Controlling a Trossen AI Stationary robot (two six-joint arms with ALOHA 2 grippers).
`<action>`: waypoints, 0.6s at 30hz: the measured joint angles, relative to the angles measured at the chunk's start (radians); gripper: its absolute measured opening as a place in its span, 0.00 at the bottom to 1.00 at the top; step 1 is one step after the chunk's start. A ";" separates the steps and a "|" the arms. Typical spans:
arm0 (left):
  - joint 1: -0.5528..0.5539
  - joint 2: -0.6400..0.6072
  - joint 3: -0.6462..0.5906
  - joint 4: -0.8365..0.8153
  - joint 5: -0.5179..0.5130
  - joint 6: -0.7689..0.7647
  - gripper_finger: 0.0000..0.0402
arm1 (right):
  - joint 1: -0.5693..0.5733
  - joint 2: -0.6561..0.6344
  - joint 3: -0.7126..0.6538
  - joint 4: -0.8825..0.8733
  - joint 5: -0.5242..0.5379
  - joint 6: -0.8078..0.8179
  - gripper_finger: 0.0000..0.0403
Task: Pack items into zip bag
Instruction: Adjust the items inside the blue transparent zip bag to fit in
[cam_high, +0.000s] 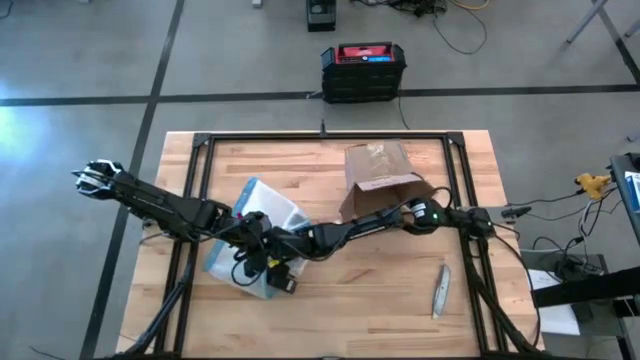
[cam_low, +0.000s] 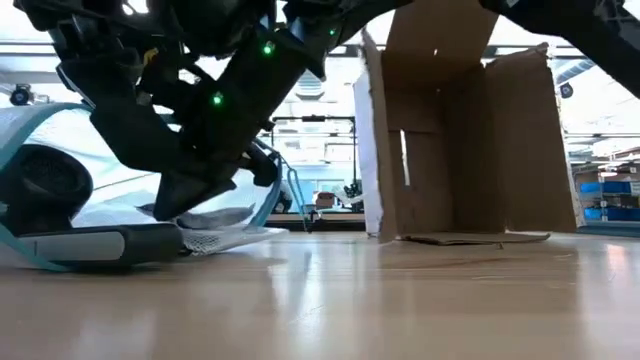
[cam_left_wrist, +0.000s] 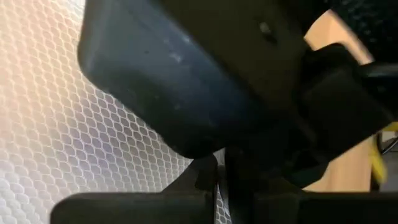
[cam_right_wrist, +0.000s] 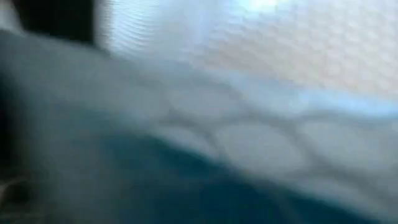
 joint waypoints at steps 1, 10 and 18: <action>0.000 0.005 0.000 0.004 -0.001 -0.002 0.00 | 0.004 -0.013 0.000 -0.010 -0.020 0.000 0.00; 0.000 0.031 -0.001 0.027 -0.026 0.006 0.00 | 0.117 -0.107 0.002 -0.160 -0.179 -0.053 0.00; 0.001 0.030 -0.001 0.042 -0.030 0.055 0.00 | 0.224 -0.097 0.001 -0.115 -0.080 0.117 0.01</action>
